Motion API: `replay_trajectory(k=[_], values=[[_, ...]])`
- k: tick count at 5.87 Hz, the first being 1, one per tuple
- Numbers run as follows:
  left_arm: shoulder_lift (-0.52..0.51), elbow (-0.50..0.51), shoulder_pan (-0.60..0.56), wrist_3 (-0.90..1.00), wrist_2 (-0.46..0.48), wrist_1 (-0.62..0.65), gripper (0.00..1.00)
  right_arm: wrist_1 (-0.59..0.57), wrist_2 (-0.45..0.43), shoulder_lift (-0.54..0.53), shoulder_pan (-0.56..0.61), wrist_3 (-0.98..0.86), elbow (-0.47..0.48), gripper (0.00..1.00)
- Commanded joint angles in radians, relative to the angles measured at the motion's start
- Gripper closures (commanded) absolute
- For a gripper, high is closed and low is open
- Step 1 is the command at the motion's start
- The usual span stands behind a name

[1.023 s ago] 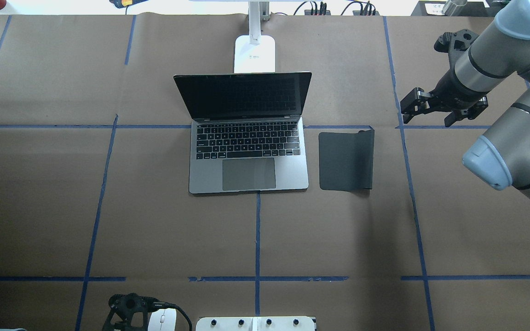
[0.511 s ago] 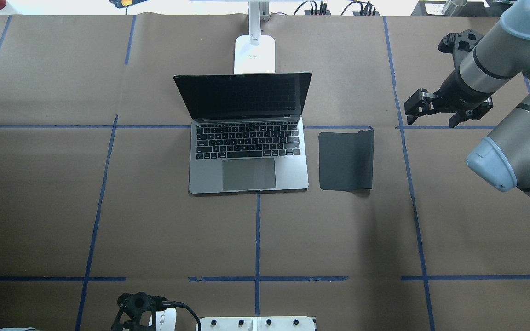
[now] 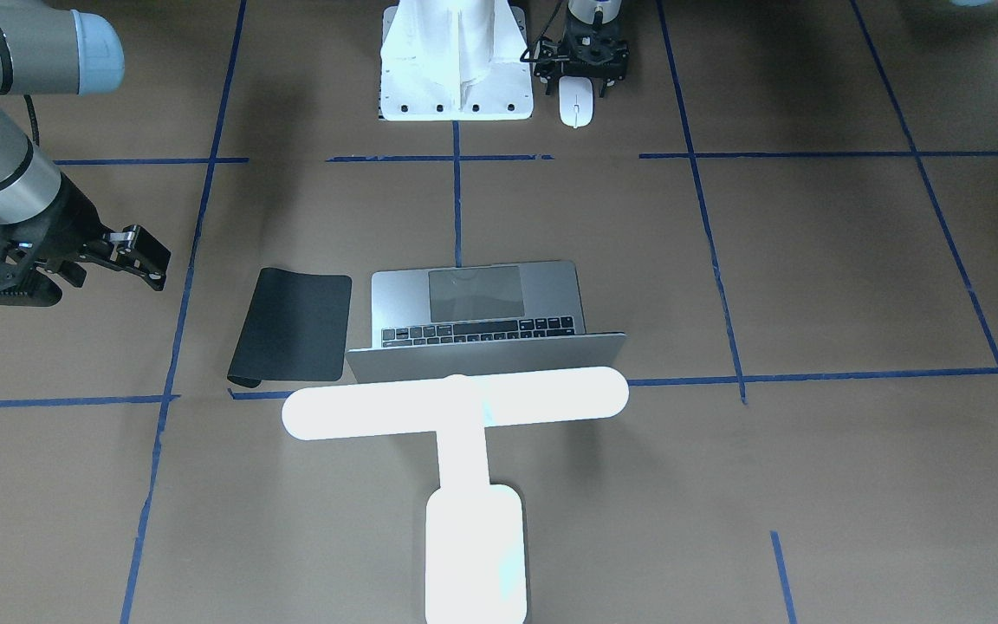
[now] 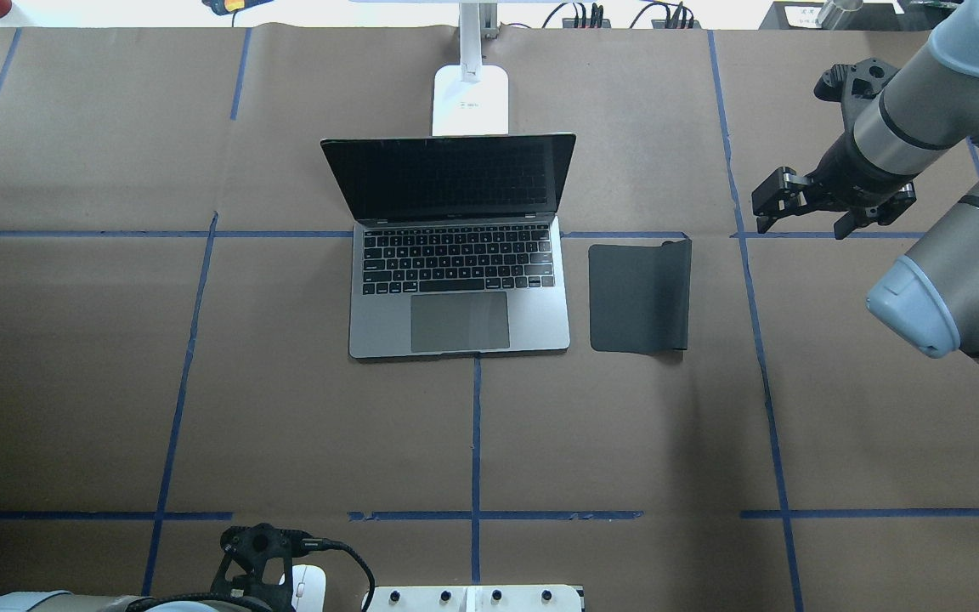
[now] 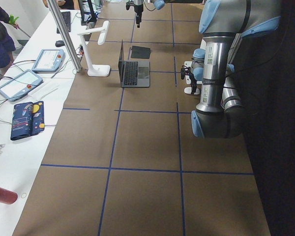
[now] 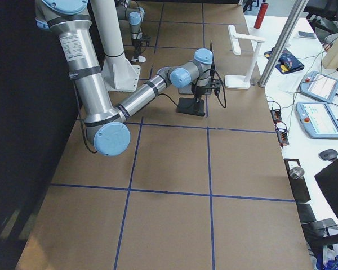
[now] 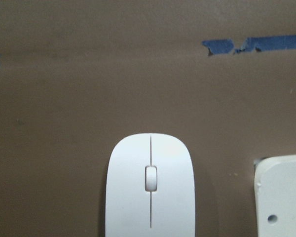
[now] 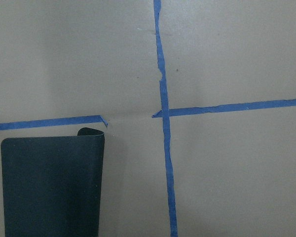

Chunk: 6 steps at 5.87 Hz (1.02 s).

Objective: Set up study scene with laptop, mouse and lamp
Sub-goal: 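Raise the right gripper off the pad while the left gripper holds the mouse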

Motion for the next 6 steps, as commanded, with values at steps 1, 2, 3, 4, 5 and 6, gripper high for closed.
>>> replay_trajectory(k=[1, 2, 3, 4, 5, 6], values=[[-0.002, 0.012, -0.001, -0.002, -0.002, -0.001, 0.0, 0.0, 0.0, -0.009, 0.0, 0.0, 0.005, 0.0], [-0.029, 0.038, -0.003, -0.003, -0.002, -0.003, 0.0, 0.002, -0.002, -0.023, 0.0, 0.0, 0.018, 0.0], [-0.052, 0.048, -0.003, -0.005, -0.003, -0.001, 0.0, 0.0, -0.002, -0.031, 0.0, 0.0, 0.029, 0.0], [-0.052, 0.046, -0.003, -0.011, -0.003, -0.001, 0.29, 0.0, -0.002, -0.034, 0.0, 0.0, 0.032, 0.0], [-0.052, 0.036, -0.009, -0.009, -0.008, 0.0, 0.58, 0.0, -0.002, -0.032, -0.001, 0.0, 0.032, 0.0], [-0.051, 0.026, -0.016, -0.005, -0.012, 0.002, 0.73, 0.0, -0.002, -0.032, -0.001, 0.0, 0.032, 0.0]])
